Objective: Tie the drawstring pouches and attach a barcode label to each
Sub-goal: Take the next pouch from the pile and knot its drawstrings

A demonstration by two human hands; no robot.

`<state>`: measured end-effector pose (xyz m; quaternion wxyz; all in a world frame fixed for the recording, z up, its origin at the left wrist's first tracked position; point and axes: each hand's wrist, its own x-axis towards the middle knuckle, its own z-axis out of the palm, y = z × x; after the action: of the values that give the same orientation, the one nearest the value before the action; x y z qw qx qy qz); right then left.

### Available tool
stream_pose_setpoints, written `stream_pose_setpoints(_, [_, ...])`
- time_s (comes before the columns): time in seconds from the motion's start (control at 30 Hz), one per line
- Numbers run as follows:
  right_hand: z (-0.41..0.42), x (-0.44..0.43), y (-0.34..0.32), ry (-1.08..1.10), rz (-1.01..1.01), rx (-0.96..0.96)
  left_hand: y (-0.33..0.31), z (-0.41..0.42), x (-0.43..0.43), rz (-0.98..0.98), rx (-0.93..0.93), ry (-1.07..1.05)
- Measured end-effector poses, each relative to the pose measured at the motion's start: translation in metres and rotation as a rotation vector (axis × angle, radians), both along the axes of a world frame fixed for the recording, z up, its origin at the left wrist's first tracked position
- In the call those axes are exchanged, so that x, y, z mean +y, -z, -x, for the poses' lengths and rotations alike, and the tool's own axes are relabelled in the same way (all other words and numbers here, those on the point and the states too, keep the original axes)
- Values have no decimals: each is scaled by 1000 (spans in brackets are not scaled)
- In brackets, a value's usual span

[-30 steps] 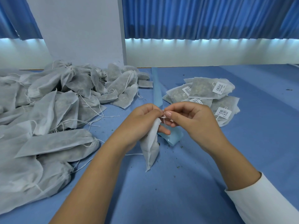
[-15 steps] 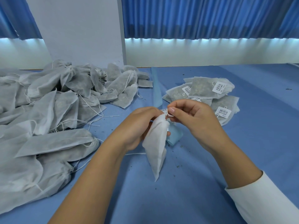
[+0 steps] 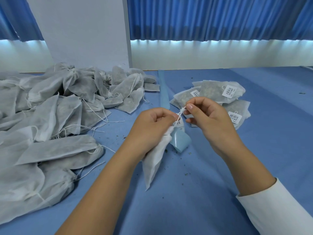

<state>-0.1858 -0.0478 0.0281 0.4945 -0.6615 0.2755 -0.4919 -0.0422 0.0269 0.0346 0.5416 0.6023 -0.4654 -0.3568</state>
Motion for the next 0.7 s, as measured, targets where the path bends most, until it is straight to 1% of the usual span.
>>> stream_pose_setpoints(0.27, [0, -3, 1, 80, 67, 1, 7, 16, -5, 57, -94, -48])
stream_pose_setpoints(0.4, [-1, -3, 4, 229, 195, 90, 8, 19, -8, 76, -127, -56])
stream_pose_setpoints(0.5, [-3, -2, 5, 309, 263, 107, 8, 21, -9, 97, -159, -64])
stream_pose_setpoints(0.7, [-4, -1, 5, 357, 280, 112, 8, 21, -13, 125, -163, -71])
